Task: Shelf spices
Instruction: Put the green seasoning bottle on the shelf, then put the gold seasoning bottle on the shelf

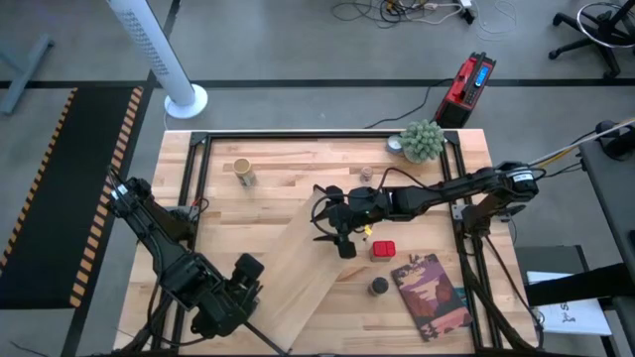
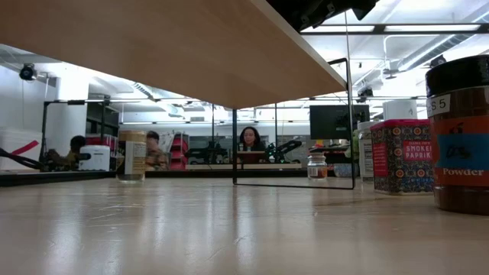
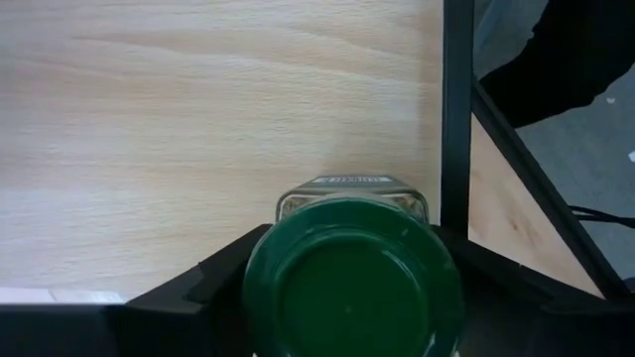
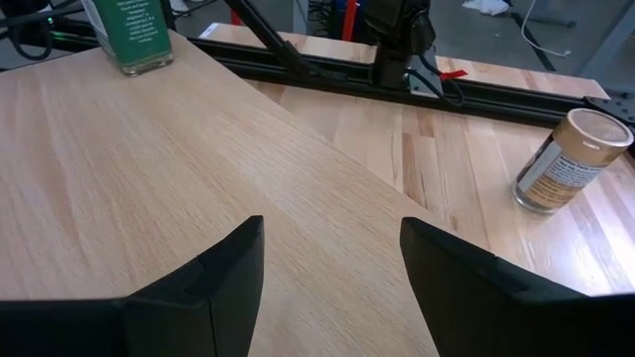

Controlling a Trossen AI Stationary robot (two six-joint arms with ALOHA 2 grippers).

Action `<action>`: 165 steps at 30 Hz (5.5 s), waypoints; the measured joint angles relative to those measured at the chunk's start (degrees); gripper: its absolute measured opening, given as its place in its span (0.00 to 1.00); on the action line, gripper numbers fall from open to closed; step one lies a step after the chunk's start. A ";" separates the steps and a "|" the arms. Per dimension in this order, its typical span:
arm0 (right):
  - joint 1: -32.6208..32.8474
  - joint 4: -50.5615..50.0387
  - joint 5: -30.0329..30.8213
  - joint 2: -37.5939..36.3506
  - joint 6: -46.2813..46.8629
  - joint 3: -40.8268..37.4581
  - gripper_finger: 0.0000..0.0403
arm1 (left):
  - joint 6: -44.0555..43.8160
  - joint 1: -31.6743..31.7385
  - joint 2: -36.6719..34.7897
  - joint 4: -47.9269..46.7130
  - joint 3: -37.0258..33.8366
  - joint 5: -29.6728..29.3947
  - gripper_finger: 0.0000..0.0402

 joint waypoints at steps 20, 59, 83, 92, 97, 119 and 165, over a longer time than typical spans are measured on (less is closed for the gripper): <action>0.02 0.00 0.00 -0.02 -0.02 0.00 0.53 | -7.04 0.23 -0.13 -7.85 5.99 0.30 0.71; 0.51 -7.85 3.42 -9.94 -2.09 -0.95 0.53 | -23.37 5.79 -16.62 -14.79 5.24 -24.22 0.59; 4.66 3.35 3.50 -9.95 -2.81 -9.01 0.53 | -4.74 56.29 -28.99 5.62 -24.21 -6.10 0.53; 4.66 2.80 3.60 -13.84 -3.58 -9.09 0.53 | -0.85 59.52 -28.90 14.18 -31.84 -1.63 0.52; 4.66 1.08 7.67 -19.16 -3.65 -10.67 0.53 | -0.61 59.52 -29.56 17.63 -34.85 -1.04 0.51; -1.18 -7.81 28.12 -38.69 3.69 -26.68 0.53 | -2.25 63.57 -40.07 31.02 -48.54 2.94 0.49; -8.66 -16.56 24.22 -38.49 13.37 -26.36 0.53 | -1.58 85.81 -22.39 26.33 -42.75 3.51 0.86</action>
